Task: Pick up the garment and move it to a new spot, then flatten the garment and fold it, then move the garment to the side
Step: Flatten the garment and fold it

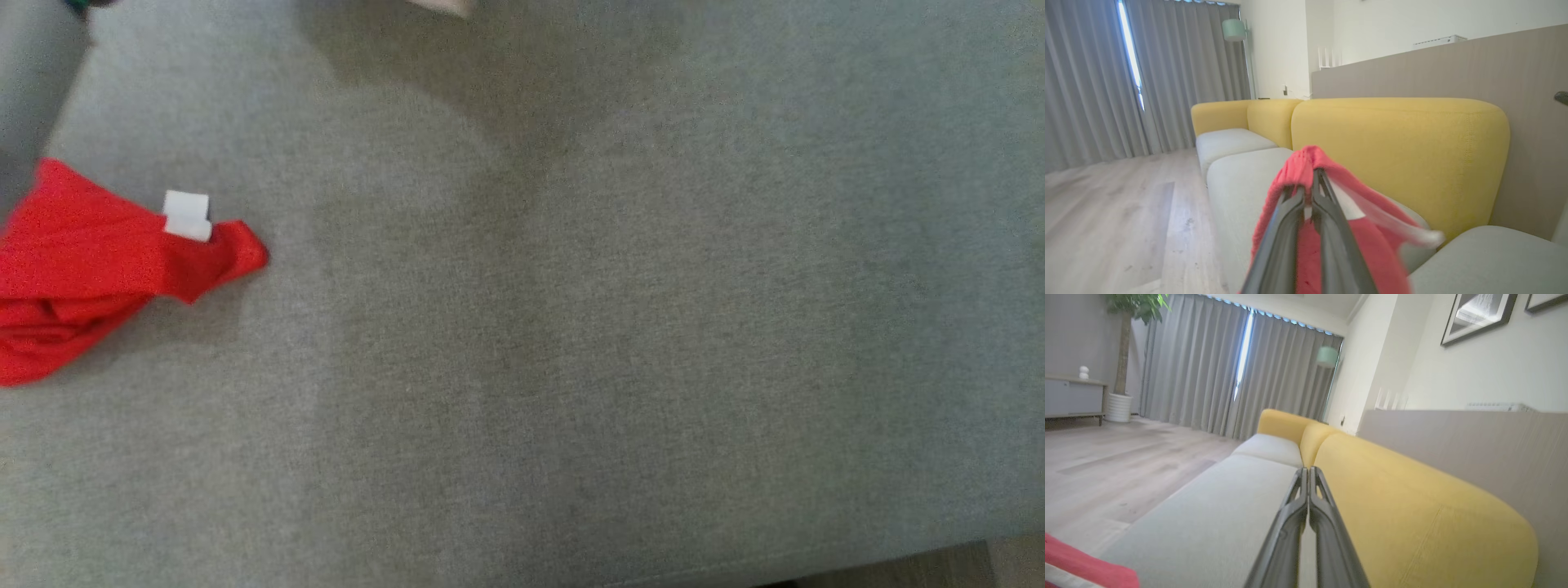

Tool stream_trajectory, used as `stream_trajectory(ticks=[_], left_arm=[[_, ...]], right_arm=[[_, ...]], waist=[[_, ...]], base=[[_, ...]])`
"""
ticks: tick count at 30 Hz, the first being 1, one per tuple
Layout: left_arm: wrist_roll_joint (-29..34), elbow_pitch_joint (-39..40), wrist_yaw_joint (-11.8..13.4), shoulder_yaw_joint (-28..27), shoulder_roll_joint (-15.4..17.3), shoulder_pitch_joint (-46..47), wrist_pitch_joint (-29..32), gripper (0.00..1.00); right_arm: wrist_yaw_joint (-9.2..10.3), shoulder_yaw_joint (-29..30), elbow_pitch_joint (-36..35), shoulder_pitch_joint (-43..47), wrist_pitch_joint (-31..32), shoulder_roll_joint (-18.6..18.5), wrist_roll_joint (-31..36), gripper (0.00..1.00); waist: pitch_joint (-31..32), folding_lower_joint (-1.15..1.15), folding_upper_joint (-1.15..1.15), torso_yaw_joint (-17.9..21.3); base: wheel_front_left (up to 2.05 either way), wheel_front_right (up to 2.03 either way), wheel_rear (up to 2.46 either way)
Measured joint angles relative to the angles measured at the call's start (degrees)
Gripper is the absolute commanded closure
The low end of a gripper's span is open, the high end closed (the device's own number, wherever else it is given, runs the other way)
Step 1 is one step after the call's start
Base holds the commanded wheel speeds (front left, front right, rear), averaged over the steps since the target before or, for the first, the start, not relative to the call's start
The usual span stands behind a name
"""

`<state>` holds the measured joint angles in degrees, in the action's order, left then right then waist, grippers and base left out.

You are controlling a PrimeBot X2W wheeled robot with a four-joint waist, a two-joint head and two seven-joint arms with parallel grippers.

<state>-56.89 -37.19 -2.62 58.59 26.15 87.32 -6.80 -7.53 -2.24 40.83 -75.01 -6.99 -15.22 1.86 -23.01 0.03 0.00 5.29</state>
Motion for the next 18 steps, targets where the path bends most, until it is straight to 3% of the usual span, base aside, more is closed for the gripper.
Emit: stream_trajectory(ticks=[7, 18], left_arm=[[-0.09, -6.22, -3.68, 2.07, -6.28, -4.16, -4.68, 1.0], [-2.94, -4.43, -4.54, 6.95, -5.17, -12.81, -5.98, 1.0]], right_arm=[[0.0, 0.75, 12.24, 2.98, -4.36, 0.16, 2.77, 1.0], [0.0, -2.33, 20.87, 8.81, -6.61, -0.13, -1.71, 1.0]], waist=[[-2.83, -0.02, 0.0, -0.89], [0.11, -0.04, 0.0, -1.71]], base=[[0.0, 0.0, 0.0], [0.0, 0.0, 0.0]])
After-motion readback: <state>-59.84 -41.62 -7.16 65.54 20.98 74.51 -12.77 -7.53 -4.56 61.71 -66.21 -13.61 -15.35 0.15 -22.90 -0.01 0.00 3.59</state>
